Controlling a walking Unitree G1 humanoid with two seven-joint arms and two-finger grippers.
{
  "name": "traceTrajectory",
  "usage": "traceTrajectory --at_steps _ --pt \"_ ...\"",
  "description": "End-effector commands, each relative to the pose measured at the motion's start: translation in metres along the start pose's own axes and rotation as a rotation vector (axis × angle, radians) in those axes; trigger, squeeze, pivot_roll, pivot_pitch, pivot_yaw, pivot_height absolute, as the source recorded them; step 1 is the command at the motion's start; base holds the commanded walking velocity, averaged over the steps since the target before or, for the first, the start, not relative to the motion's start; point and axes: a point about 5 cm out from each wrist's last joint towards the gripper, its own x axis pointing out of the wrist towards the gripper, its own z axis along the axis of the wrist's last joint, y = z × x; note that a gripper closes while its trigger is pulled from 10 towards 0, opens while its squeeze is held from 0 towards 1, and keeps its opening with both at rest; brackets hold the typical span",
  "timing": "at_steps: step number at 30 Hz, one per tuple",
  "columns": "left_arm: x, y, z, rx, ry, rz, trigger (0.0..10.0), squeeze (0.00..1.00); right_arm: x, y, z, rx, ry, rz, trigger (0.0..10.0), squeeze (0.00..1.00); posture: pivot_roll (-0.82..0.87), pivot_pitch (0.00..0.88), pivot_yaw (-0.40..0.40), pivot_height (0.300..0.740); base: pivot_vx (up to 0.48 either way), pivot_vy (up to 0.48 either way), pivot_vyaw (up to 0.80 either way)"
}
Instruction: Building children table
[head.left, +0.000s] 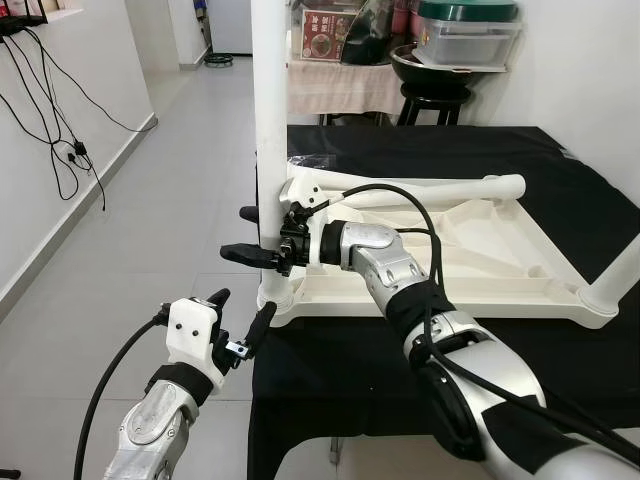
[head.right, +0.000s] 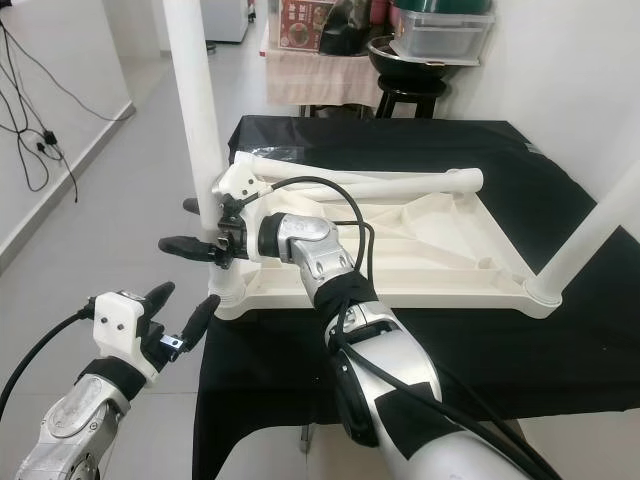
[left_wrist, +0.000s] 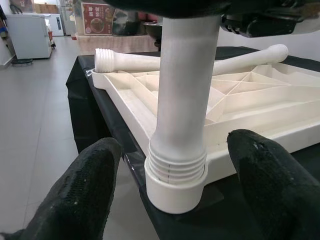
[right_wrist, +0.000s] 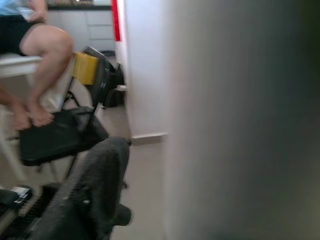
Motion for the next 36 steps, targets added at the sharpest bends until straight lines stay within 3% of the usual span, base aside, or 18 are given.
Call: traceTrajectory --at_steps 1,5,18,19,20,21,22,23,24,27,34,35,36 --pt "0.000 0.000 -0.003 0.004 0.004 0.005 10.0 0.00 0.006 0.008 -0.003 0.064 -0.003 0.107 0.0 0.00 0.06 0.014 -0.057 0.740 0.000 0.000 0.00" --pt "0.000 0.000 -0.003 0.004 0.005 0.004 10.0 0.00 0.004 0.008 -0.004 0.066 -0.009 0.146 0.0 0.00 0.06 0.014 -0.052 0.740 0.000 0.000 0.00" --pt "-0.002 0.000 -0.001 -0.002 0.005 0.000 10.0 0.00 -0.007 0.001 -0.021 0.072 -0.019 -0.039 0.0 0.00 0.06 0.028 -0.049 0.740 0.000 0.000 0.00" --pt "-0.003 0.000 -0.001 -0.003 0.004 0.000 10.0 0.00 -0.005 0.002 -0.033 0.120 -0.018 -0.155 0.0 0.00 0.05 0.036 -0.053 0.740 0.000 0.000 0.00" --pt "-0.004 0.000 0.000 -0.004 0.003 0.000 10.0 0.00 -0.007 -0.002 -0.056 0.198 0.027 -0.522 0.0 0.00 0.04 0.041 -0.053 0.740 0.000 0.000 0.00" --pt "-0.004 0.000 0.000 -0.004 0.003 0.000 10.0 0.00 -0.007 -0.002 -0.056 0.198 0.027 -0.522 0.0 0.00 0.04 0.041 -0.053 0.740 0.000 0.000 0.00" --pt "-0.004 0.001 0.000 -0.006 0.001 0.000 10.0 0.00 -0.008 0.006 -0.077 0.248 0.057 -0.689 0.0 0.00 0.04 0.047 -0.040 0.740 0.000 0.000 0.00" --pt "-0.004 0.001 0.000 -0.006 0.001 0.000 10.0 0.00 -0.008 0.006 -0.077 0.248 0.057 -0.689 0.0 0.00 0.04 0.047 -0.040 0.740 0.000 0.000 0.00" --pt "-0.004 0.001 0.000 -0.008 0.001 -0.002 10.0 0.00 -0.010 0.013 -0.089 0.247 0.084 -0.804 0.0 0.00 0.03 0.044 -0.035 0.740 0.000 0.000 0.00" --pt "-0.003 0.001 0.000 -0.004 0.002 -0.006 10.0 0.00 -0.006 0.021 -0.092 0.209 0.089 -0.799 0.0 0.00 0.03 0.033 -0.033 0.740 0.000 0.000 0.00" --pt "-0.001 0.001 -0.001 -0.007 0.001 -0.007 10.0 0.00 0.002 0.022 -0.089 0.165 0.117 -0.772 0.0 0.00 0.04 0.026 -0.044 0.740 0.000 0.000 0.00" --pt "-0.001 0.001 -0.001 -0.005 0.001 -0.004 10.0 0.00 0.002 0.023 -0.090 0.149 0.149 -0.782 10.0 0.00 0.05 0.020 -0.044 0.740 0.000 0.000 0.00" --pt "-0.001 0.001 -0.001 -0.005 0.001 -0.004 10.0 0.00 0.002 0.023 -0.090 0.149 0.149 -0.782 10.0 0.00 0.05 0.020 -0.044 0.740 0.000 0.000 0.00"
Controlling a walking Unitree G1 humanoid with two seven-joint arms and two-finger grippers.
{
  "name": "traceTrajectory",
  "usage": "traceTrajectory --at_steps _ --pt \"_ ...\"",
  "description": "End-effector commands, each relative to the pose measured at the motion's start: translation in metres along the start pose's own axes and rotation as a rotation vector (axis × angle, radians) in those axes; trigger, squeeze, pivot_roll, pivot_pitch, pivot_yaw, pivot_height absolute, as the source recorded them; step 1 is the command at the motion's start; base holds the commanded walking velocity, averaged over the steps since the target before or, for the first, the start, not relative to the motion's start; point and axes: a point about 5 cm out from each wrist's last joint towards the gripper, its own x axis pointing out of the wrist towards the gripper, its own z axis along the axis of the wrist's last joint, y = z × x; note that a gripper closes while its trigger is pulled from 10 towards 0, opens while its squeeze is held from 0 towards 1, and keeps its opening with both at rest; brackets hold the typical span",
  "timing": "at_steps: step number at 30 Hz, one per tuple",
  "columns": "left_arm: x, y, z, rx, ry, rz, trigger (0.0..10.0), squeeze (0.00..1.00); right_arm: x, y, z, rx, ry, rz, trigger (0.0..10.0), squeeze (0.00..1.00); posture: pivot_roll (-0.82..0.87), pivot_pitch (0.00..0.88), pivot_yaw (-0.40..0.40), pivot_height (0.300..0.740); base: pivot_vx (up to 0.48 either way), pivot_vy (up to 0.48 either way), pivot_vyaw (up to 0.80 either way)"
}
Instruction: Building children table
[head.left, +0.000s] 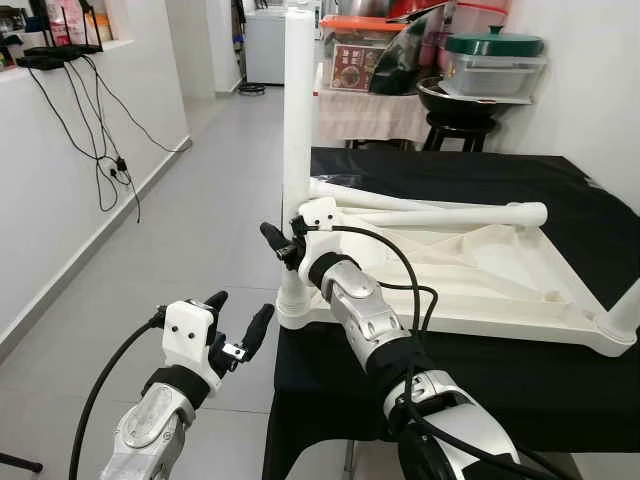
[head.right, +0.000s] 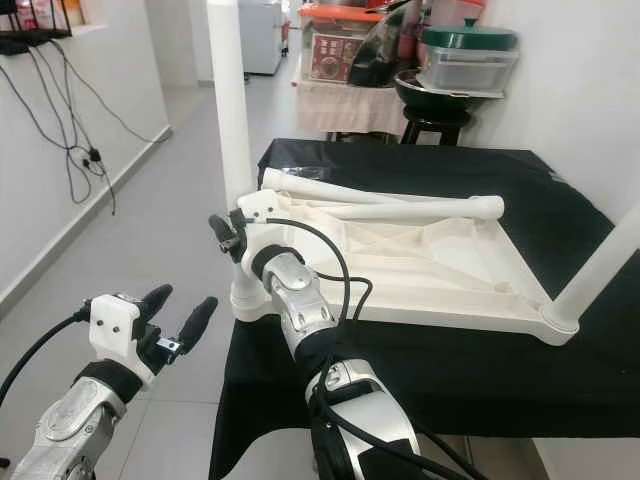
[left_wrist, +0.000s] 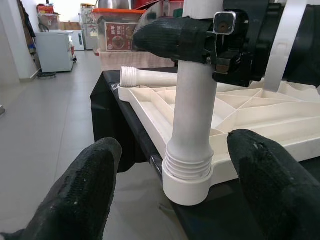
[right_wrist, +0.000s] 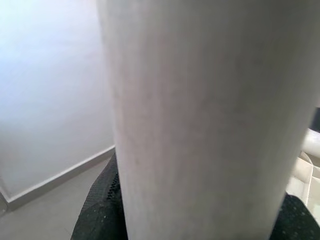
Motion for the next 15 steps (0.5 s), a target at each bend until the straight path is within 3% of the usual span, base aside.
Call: traceTrajectory --at_steps 1,2,3,8,9,10,15 --pt "0.001 0.000 -0.001 0.007 0.003 -0.003 10.0 0.00 -0.011 0.008 -0.041 -0.009 0.164 0.001 10.0 0.00 0.05 0.019 -0.044 0.740 0.000 0.000 0.00" --pt "0.001 0.000 -0.001 0.007 0.003 -0.003 10.0 0.00 -0.011 0.008 -0.041 -0.009 0.164 0.001 10.0 0.00 0.05 0.019 -0.044 0.740 0.000 0.000 0.00" --pt "0.000 -0.001 -0.001 0.007 0.005 -0.006 10.0 0.00 -0.010 0.006 -0.036 -0.002 0.141 0.033 10.0 1.00 0.05 0.015 -0.046 0.740 0.000 0.000 0.00" --pt "0.000 -0.002 -0.002 0.009 0.007 -0.017 10.0 0.00 -0.005 0.004 -0.015 0.063 0.060 0.170 10.0 1.00 0.05 0.010 -0.046 0.740 0.000 0.000 0.00" --pt "0.000 -0.004 -0.002 0.011 0.006 -0.025 10.0 0.00 -0.003 0.003 -0.006 0.063 0.026 0.254 10.0 0.79 0.05 0.006 -0.048 0.740 0.000 0.000 0.00" --pt "-0.001 -0.005 -0.002 0.011 0.004 -0.040 10.0 0.00 -0.002 0.000 0.002 0.059 0.010 0.333 10.0 0.00 0.06 0.003 -0.050 0.740 0.000 0.000 0.00" --pt "-0.002 -0.008 -0.001 0.008 0.006 -0.071 10.0 0.00 -0.002 -0.009 0.010 0.016 0.031 0.448 10.0 0.00 0.06 0.001 -0.052 0.740 0.000 0.000 0.00"
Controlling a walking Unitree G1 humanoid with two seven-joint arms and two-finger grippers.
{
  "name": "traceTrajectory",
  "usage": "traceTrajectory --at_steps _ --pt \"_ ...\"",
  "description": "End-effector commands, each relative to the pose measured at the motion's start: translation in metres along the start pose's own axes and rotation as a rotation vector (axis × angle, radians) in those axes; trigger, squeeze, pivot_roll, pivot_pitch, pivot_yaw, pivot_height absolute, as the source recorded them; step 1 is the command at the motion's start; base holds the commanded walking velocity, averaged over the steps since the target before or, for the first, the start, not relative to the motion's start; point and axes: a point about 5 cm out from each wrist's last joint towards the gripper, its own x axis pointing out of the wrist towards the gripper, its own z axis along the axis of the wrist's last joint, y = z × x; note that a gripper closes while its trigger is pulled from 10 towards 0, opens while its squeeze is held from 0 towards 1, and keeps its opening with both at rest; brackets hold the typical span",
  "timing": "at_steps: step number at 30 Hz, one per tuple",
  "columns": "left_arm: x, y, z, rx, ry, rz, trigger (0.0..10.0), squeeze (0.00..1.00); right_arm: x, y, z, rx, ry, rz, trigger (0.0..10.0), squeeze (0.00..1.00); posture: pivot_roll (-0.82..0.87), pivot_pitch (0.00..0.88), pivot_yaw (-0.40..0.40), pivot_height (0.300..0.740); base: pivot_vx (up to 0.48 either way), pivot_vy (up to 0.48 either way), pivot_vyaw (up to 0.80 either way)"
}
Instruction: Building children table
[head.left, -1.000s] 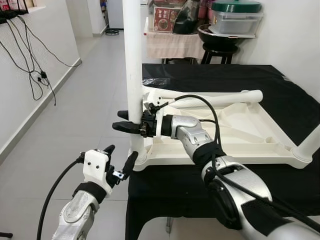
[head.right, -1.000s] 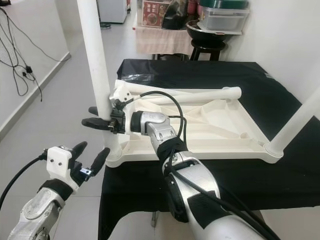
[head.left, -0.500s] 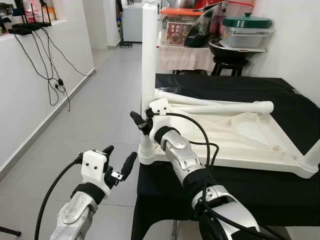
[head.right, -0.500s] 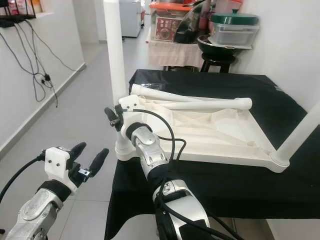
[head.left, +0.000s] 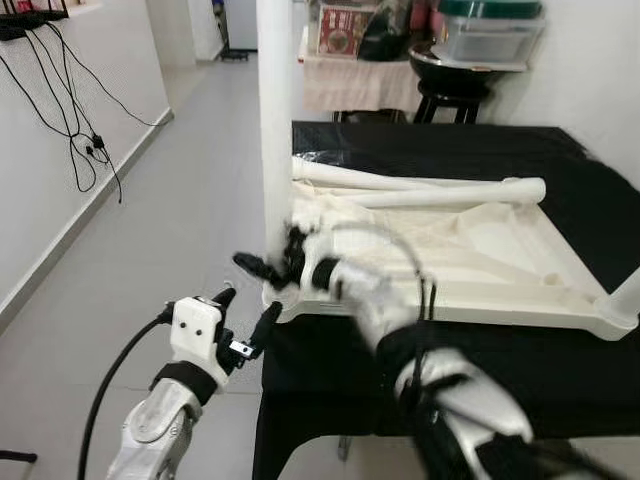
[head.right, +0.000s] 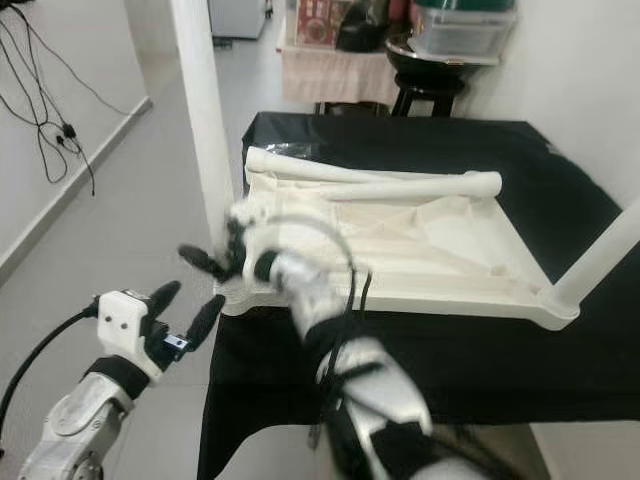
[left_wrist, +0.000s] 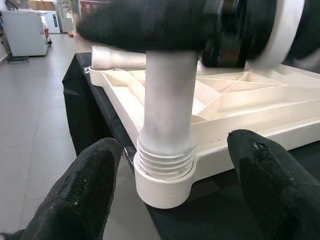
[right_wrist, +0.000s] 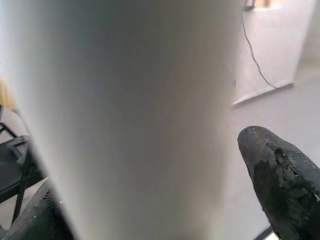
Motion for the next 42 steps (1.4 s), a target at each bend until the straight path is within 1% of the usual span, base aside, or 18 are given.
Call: traceTrajectory --at_steps 1,5,6,7,8,9,22,24,25,27,28,29,30,31,32,34,35,42 --pt "-0.006 -0.005 -0.001 0.008 0.013 -0.041 10.0 0.00 -0.006 -0.001 -0.015 -0.018 0.105 0.086 10.0 0.00 0.07 0.000 -0.052 0.740 0.000 0.000 0.00" --pt "-0.010 -0.010 -0.003 0.008 0.031 -0.068 10.0 0.00 -0.010 -0.005 -0.015 -0.030 0.150 0.142 10.0 0.00 0.07 0.000 -0.053 0.740 0.000 0.000 0.00" --pt "-0.012 -0.012 -0.004 0.015 0.037 -0.075 10.0 0.00 -0.011 -0.007 -0.013 -0.022 0.153 0.146 7.7 0.00 0.08 0.000 -0.052 0.740 0.000 0.000 0.00" --pt "-0.014 -0.015 -0.004 0.023 0.041 -0.081 10.0 0.00 -0.011 -0.008 -0.012 -0.017 0.154 0.144 2.2 0.00 0.08 0.000 -0.052 0.740 0.000 0.000 0.00" --pt "-0.014 -0.015 -0.004 0.023 0.041 -0.081 10.0 0.00 -0.011 -0.008 -0.012 -0.017 0.154 0.144 2.2 0.00 0.08 0.000 -0.052 0.740 0.000 0.000 0.00" --pt "-0.017 -0.017 -0.005 0.028 0.044 -0.082 10.0 0.00 -0.012 -0.011 -0.010 -0.011 0.154 0.136 0.0 0.00 0.08 0.000 -0.053 0.740 0.000 0.000 0.00" --pt "-0.028 -0.032 -0.004 0.024 0.038 -0.074 10.0 0.00 -0.026 -0.035 -0.001 0.058 0.080 -0.038 0.0 0.00 0.06 0.000 -0.045 0.740 0.000 0.000 0.00" --pt "-0.030 -0.032 -0.005 0.014 0.038 -0.061 10.0 0.00 -0.045 -0.056 -0.005 0.068 0.072 -0.232 0.0 0.00 0.05 0.002 -0.045 0.740 0.000 0.000 0.00" --pt "-0.031 -0.030 -0.005 0.013 0.036 -0.048 10.0 0.00 -0.065 -0.071 -0.021 0.100 0.091 -0.529 0.0 0.00 0.03 0.016 -0.050 0.740 0.000 0.000 0.00" --pt "-0.031 -0.030 -0.005 0.013 0.036 -0.048 10.0 0.00 -0.065 -0.071 -0.021 0.100 0.091 -0.529 0.0 0.00 0.03 0.016 -0.050 0.740 0.000 0.000 0.00" --pt "-0.031 -0.029 -0.005 0.014 0.035 -0.040 10.0 0.00 -0.082 -0.079 -0.034 0.120 0.113 -0.739 0.0 0.00 0.03 0.016 -0.050 0.740 0.000 0.000 0.00" --pt "-0.031 -0.029 -0.005 0.014 0.035 -0.040 10.0 0.00 -0.082 -0.079 -0.034 0.120 0.113 -0.739 0.0 0.00 0.03 0.016 -0.050 0.740 0.000 0.000 0.00" --pt "-0.031 -0.026 -0.004 0.007 0.030 -0.033 10.0 0.00 -0.087 -0.058 -0.052 0.100 0.130 -0.781 0.0 0.00 0.02 0.042 -0.037 0.740 0.000 0.000 0.00" --pt "-0.031 -0.026 -0.004 0.007 0.030 -0.033 10.0 0.00 -0.087 -0.058 -0.052 0.100 0.130 -0.781 0.0 0.00 0.02 0.042 -0.037 0.740 0.000 0.000 0.00" --pt "-0.031 -0.025 -0.003 0.000 0.024 -0.037 10.0 0.00 -0.093 -0.035 -0.064 0.086 0.140 -0.796 0.0 0.00 0.00 0.042 -0.022 0.740 0.000 0.000 0.00" --pt "-0.031 -0.025 -0.003 0.000 0.024 -0.037 10.0 0.00 -0.093 -0.035 -0.064 0.086 0.140 -0.796 0.0 0.00 0.00 0.042 -0.022 0.740 0.000 0.000 0.00" --pt "-0.030 -0.022 -0.003 -0.008 0.023 -0.038 10.0 0.00 -0.092 -0.021 -0.064 0.054 0.132 -0.759 0.0 0.00 -0.02 0.032 -0.002 0.740 0.000 0.000 0.00" --pt "-0.028 -0.020 -0.003 -0.021 0.026 -0.052 10.0 0.00 -0.074 -0.018 -0.053 -0.002 0.093 -0.711 0.0 0.00 0.00 0.023 -0.012 0.740 0.000 0.000 0.00"
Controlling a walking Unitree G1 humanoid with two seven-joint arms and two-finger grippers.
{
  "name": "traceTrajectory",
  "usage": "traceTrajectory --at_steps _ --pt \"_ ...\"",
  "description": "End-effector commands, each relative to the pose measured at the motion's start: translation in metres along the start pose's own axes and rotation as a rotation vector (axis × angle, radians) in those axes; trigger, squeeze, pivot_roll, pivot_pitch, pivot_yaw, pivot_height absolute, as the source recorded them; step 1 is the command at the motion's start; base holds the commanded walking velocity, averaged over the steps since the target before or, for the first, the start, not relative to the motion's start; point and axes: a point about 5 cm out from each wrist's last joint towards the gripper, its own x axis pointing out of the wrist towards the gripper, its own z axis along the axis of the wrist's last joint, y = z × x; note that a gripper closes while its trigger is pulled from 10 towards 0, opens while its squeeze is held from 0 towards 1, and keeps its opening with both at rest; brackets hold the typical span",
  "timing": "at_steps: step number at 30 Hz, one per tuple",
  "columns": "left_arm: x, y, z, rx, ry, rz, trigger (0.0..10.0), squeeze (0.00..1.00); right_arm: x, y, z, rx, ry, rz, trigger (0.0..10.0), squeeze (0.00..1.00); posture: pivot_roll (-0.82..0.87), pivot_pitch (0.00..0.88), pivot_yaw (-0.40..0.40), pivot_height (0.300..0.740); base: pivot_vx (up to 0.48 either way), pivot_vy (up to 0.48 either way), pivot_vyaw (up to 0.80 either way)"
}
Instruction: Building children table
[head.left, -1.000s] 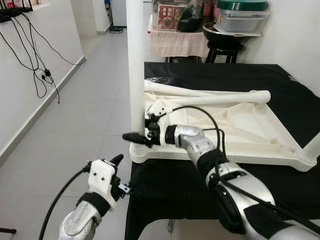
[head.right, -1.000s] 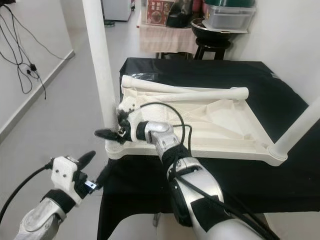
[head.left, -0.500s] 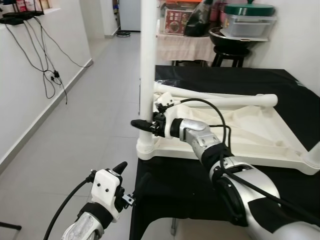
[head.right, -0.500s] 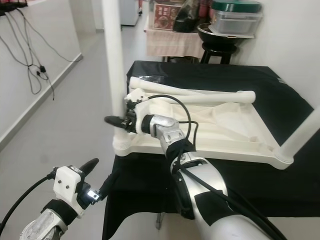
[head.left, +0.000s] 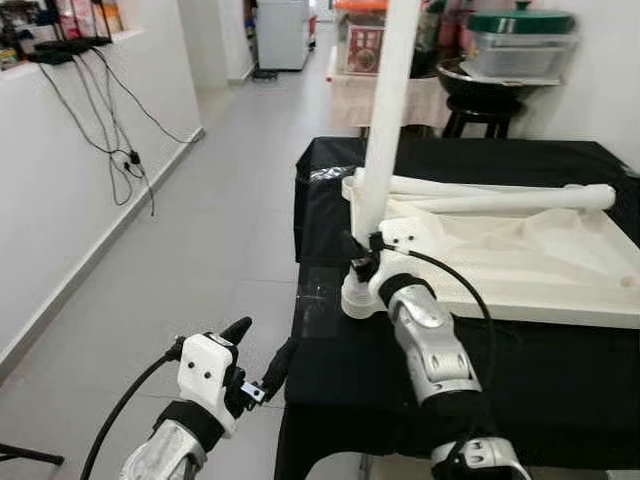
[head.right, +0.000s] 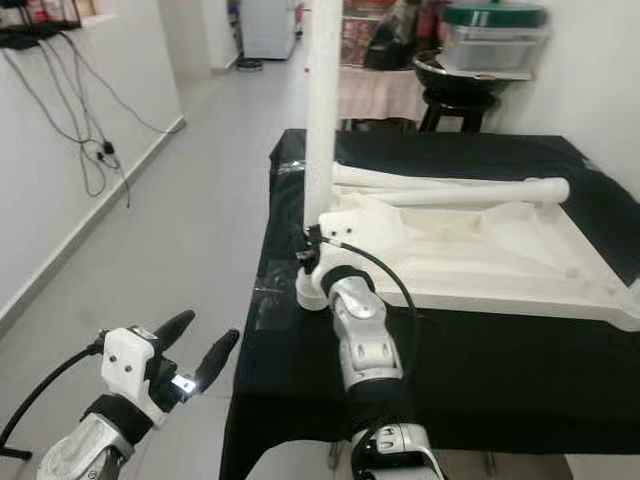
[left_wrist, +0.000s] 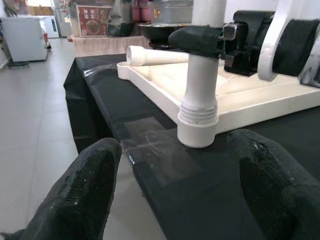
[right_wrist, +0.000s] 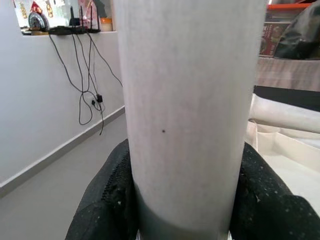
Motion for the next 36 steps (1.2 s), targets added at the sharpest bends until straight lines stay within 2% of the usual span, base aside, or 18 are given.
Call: traceTrajectory --at_steps 1,2,3,4,5,10,11,12,13,15,16,17,18,23,25,33,34,36 --pt "-0.001 0.001 -0.004 -0.008 0.024 -0.004 10.0 0.00 -0.002 0.000 -0.021 -0.002 0.095 -0.005 0.0 0.00 0.00 0.023 -0.012 0.740 0.000 0.000 0.00" --pt "-0.001 0.002 -0.005 -0.006 0.024 0.001 10.0 0.00 0.001 0.006 -0.019 0.000 0.102 0.024 0.0 0.00 0.01 0.015 -0.014 0.740 0.000 0.000 0.00" --pt "0.000 0.003 -0.005 -0.004 0.024 0.005 10.0 0.00 0.003 0.014 -0.020 -0.008 0.129 0.083 7.0 0.00 0.02 0.010 -0.019 0.740 0.000 0.000 0.00" --pt "0.000 0.003 -0.005 -0.004 0.024 0.005 10.0 0.00 0.003 0.014 -0.020 -0.008 0.129 0.083 7.0 0.00 0.02 0.010 -0.019 0.740 0.000 0.000 0.00" --pt "0.000 0.003 -0.005 -0.004 0.025 0.006 10.0 0.00 0.003 0.019 -0.021 0.006 0.147 0.117 10.0 0.00 0.02 0.010 -0.019 0.740 0.000 0.000 0.00" --pt "0.001 0.003 -0.006 -0.008 0.026 0.001 10.0 0.00 0.001 0.030 -0.014 0.049 0.148 0.219 10.0 0.00 0.03 0.010 -0.025 0.740 0.000 0.000 0.00" --pt "0.002 0.003 -0.006 -0.012 0.026 -0.004 10.0 0.00 0.001 0.037 -0.006 0.070 0.117 0.340 10.0 0.75 0.03 0.003 -0.027 0.740 0.000 0.000 0.00" --pt "0.002 0.003 -0.006 -0.012 0.026 -0.004 10.0 0.00 0.001 0.037 -0.006 0.070 0.117 0.340 10.0 0.75 0.03 0.003 -0.027 0.740 0.000 0.000 0.00" --pt "0.003 0.003 -0.007 -0.016 0.028 -0.011 10.0 0.00 0.002 0.039 0.005 0.089 0.072 0.465 10.0 1.00 0.04 0.000 -0.027 0.740 0.000 0.000 0.00" --pt "0.003 0.003 -0.007 -0.016 0.028 -0.011 10.0 0.00 0.002 0.039 0.005 0.089 0.072 0.465 10.0 1.00 0.04 0.000 -0.027 0.740 0.000 0.000 0.00" --pt "0.005 0.001 -0.008 -0.024 0.031 -0.026 10.0 0.00 0.010 0.035 0.019 0.068 0.020 0.678 10.0 0.92 0.04 0.000 -0.032 0.740 0.000 0.000 0.00" --pt "0.005 0.001 -0.008 -0.024 0.031 -0.026 10.0 0.00 0.010 0.035 0.019 0.068 0.020 0.678 10.0 0.92 0.04 0.000 -0.032 0.740 0.000 0.000 0.00" --pt "0.006 0.000 -0.009 -0.027 0.034 -0.036 10.0 0.00 0.017 0.030 0.022 0.043 0.018 0.730 10.0 0.00 0.05 0.000 -0.036 0.740 0.000 0.000 0.00" --pt "0.008 -0.002 -0.011 -0.029 0.040 -0.054 10.0 0.00 0.028 0.027 0.027 0.018 0.035 0.813 10.0 0.00 0.06 0.000 -0.047 0.740 0.000 0.000 0.00" --pt "0.010 -0.004 -0.011 -0.036 0.039 -0.061 10.0 0.00 0.031 0.034 0.031 0.031 0.050 0.885 10.0 0.00 0.06 0.000 -0.047 0.740 0.000 0.000 0.00" --pt "0.009 -0.008 -0.013 -0.049 0.047 -0.084 10.0 0.00 0.036 0.041 0.039 0.034 0.067 0.962 10.0 0.00 0.08 0.000 -0.048 0.740 0.000 0.000 0.00" --pt "0.009 -0.009 -0.013 -0.053 0.050 -0.090 10.0 0.00 0.037 0.042 0.042 0.040 0.068 0.984 6.4 0.00 0.08 0.000 -0.049 0.740 0.000 0.000 0.00" --pt "0.009 -0.009 -0.013 -0.056 0.052 -0.094 10.0 0.00 0.038 0.043 0.043 0.044 0.069 0.998 6.4 0.00 0.08 0.000 -0.049 0.740 0.000 0.000 0.00"
